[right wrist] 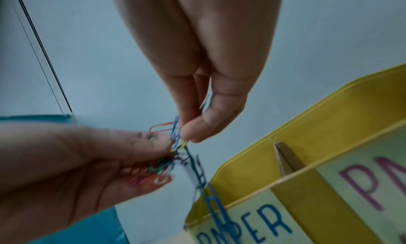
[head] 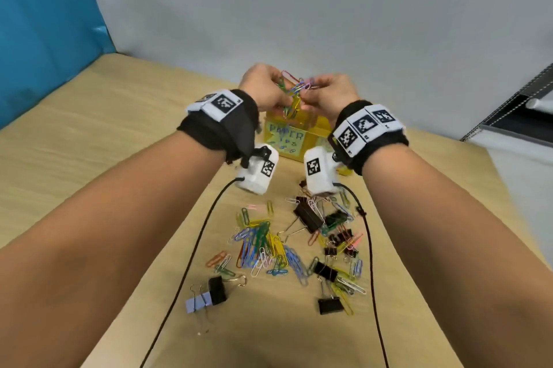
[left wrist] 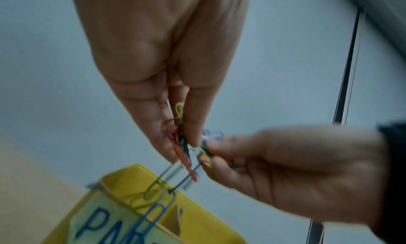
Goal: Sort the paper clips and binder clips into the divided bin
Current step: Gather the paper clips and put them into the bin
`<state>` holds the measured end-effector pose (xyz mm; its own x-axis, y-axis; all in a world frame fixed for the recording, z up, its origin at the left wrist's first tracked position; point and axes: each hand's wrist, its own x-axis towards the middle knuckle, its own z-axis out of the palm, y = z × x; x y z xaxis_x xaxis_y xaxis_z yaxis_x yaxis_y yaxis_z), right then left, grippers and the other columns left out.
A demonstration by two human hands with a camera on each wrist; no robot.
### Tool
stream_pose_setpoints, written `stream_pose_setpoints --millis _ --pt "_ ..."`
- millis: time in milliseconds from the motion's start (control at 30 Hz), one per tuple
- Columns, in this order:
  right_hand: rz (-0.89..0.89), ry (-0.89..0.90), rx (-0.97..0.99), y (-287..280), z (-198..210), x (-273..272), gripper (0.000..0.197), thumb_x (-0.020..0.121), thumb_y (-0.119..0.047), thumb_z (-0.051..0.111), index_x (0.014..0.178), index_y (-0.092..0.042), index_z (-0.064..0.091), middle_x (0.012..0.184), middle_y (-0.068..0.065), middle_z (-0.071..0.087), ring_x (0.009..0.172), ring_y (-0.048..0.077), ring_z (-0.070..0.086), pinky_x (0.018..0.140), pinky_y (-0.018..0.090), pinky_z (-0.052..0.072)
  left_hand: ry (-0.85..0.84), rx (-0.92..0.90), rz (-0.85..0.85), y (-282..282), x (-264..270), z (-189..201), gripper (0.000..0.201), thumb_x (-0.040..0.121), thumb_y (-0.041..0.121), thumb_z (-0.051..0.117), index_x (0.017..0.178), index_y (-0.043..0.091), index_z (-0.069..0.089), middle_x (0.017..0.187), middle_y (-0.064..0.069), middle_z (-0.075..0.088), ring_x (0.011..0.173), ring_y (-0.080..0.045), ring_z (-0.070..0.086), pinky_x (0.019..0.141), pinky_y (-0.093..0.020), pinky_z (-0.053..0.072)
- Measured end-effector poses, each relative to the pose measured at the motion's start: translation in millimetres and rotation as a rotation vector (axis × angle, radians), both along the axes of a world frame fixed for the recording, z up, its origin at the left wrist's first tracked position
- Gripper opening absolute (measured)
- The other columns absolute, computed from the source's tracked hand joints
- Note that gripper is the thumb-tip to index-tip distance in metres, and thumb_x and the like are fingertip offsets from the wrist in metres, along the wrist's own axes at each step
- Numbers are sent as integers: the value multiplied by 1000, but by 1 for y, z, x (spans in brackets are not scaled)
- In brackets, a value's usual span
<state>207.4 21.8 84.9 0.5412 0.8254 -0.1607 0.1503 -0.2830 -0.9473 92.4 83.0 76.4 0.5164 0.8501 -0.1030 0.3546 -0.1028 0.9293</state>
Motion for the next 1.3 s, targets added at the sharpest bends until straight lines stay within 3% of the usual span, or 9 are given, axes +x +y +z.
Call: stream_pose_setpoints --millis 100,200,367,567,800,967,1100,1233,1300 --pt "10 -204 -151 23 -11 4 21 85 1 58 102 -3 69 86 11 65 76 22 62 81 41 58 184 118 -26 4 18 -6 28 69 13 80 94 9 67 84 -9 68 73 -21 65 79 -33 54" --pt "90 -535 -326 18 -13 0 32 90 -7 50 119 -12 64 122 11 65 110 22 60 102 31 45 412 301 -88 5 11 -8 56 74 25 76 124 7 58 126 -10 62 116 -24 58 98 -30 44" --pt "241 -704 -175 -27 -15 -31 29 89 -4 49 107 -13 70 116 5 68 111 20 61 96 25 44 376 371 -150 -31 -40 -23 17 81 21 69 88 6 72 92 -10 70 83 -21 60 73 -25 43" --pt "759 -849 -544 -64 -62 -73 38 92 -3 40 120 -16 63 130 8 60 120 24 54 98 29 42 819 170 -594 -78 -89 -65 41 88 15 54 130 14 52 129 -8 52 113 -23 54 90 -26 41" --pt "999 -843 -615 -100 -82 -91 32 90 -3 45 114 -9 64 120 10 64 112 26 58 89 27 44 792 77 -732 -103 -116 -80 36 81 14 66 115 12 57 101 -1 58 89 -15 53 67 -19 41" --pt "723 -745 -538 -100 -66 -74 24 87 -6 52 107 -13 64 105 5 61 92 16 54 74 23 41 900 109 -694 -111 -124 -80 83 59 35 85 127 20 40 117 0 40 109 -22 50 95 -36 47" --pt "304 -894 -338 -70 -49 -56 12 87 -10 58 98 -16 60 103 4 58 92 22 58 74 29 52 910 78 -733 -120 -112 -76 90 59 36 85 131 19 34 132 -4 40 115 -24 48 95 -37 46" --pt "525 -1122 -703 -44 -40 -44 40 91 -12 52 131 -12 52 125 11 60 103 25 62 81 32 53 919 66 -749 -121 -105 -75 83 63 34 83 131 17 37 131 -6 42 107 -20 46 85 -31 42" --pt "513 -1064 -608 -43 -35 -41 53 92 -8 48 143 -19 37 129 13 57 103 26 62 83 34 56 919 64 -739 -119 -106 -75 84 63 33 83 131 17 37 131 -5 41 108 -21 47 86 -32 43"
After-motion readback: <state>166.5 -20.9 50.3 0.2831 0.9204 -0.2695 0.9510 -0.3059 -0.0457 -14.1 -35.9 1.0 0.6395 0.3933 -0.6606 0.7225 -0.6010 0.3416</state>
